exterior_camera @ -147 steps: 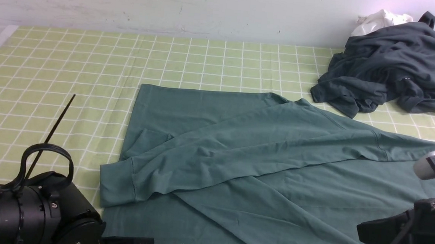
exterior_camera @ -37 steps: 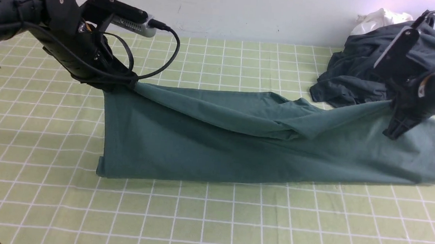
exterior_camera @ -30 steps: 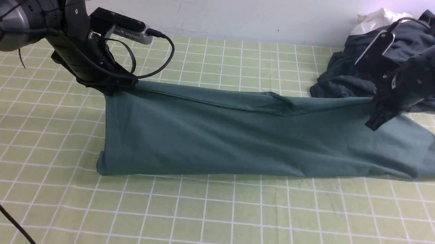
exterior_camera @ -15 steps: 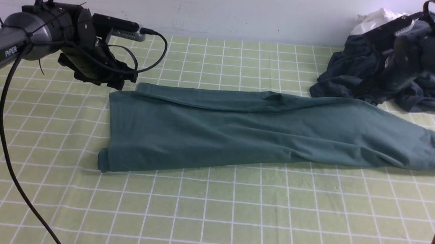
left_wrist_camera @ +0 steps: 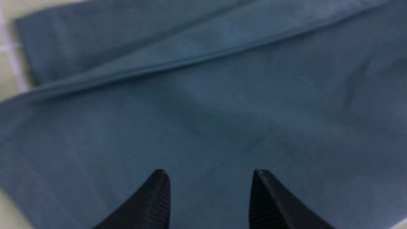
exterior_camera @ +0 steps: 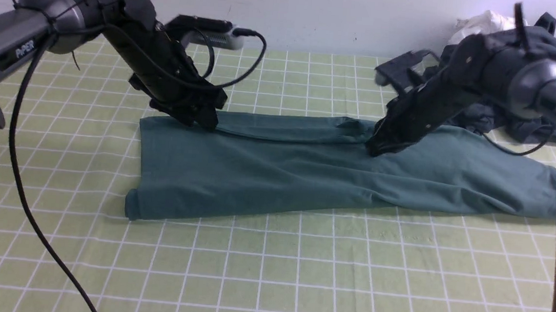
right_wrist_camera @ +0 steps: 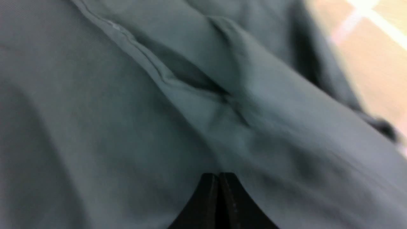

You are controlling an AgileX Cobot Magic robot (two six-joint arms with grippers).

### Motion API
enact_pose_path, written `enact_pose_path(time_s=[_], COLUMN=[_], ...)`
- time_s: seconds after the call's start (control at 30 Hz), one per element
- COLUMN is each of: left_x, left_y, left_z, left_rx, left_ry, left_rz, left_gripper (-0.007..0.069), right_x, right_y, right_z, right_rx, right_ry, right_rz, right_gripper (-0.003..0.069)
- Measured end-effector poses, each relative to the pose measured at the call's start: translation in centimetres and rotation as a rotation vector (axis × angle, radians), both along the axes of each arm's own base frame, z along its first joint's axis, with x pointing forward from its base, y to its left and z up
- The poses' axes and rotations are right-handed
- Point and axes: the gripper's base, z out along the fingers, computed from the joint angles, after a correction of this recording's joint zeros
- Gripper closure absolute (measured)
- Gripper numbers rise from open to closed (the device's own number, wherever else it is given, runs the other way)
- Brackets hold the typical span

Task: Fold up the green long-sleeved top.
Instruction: Use both arms to drag the lower edge of the fabric forward and fold it over the upper edge, then use the right arm to clamp the right edge of the fabric

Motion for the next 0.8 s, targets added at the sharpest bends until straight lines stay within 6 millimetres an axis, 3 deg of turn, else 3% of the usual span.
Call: enact_pose_path(time_s=[0.17,0.33,0.43,0.53,0.63,0.7,0.8], left_x=[-0.1,-0.4,-0.9,-1.3,-1.8,-2.8,-5.0], left_y=[-0.8,-0.7,-0.4,-0.2,0.0,0.2,0.6], left_z=[-0.9,-1.1,-1.3,-1.4,-1.2,-0.6,1.9], left_rx=[-0.006,0.021,0.058,0.084,0.1,0.105,0.1], left_ry=[0.033,0.055,0.111,0.146,0.148,0.157,0.131], left_rz=[-0.028,-0.044,-0.07,-0.092,-0.108,-0.112,-0.118], left_gripper=[0.0477,0.0536,0.0549,0.0554,0.0556,0.0556,0.0556], right_x=[3.0,5.2,5.5,4.2,1.6,-1.2,-3.6], right_y=[0.4,-2.3,-4.6,-6.5,-8.3,-10.6,-14.4], right_z=[-1.2,0.0,3.2,7.7,12.4,16.1,18.7], right_rx=[0.041,0.169,0.177,0.08,-0.037,-0.112,-0.138], right_ry=[-0.291,-0.462,-0.458,-0.398,-0.311,-0.218,-0.152], right_rz=[-0.136,-0.422,-0.452,-0.382,-0.358,-0.417,-0.537], right_gripper=[0.0671,0.0659,0.0638,0.062,0.0615,0.0613,0.0613])
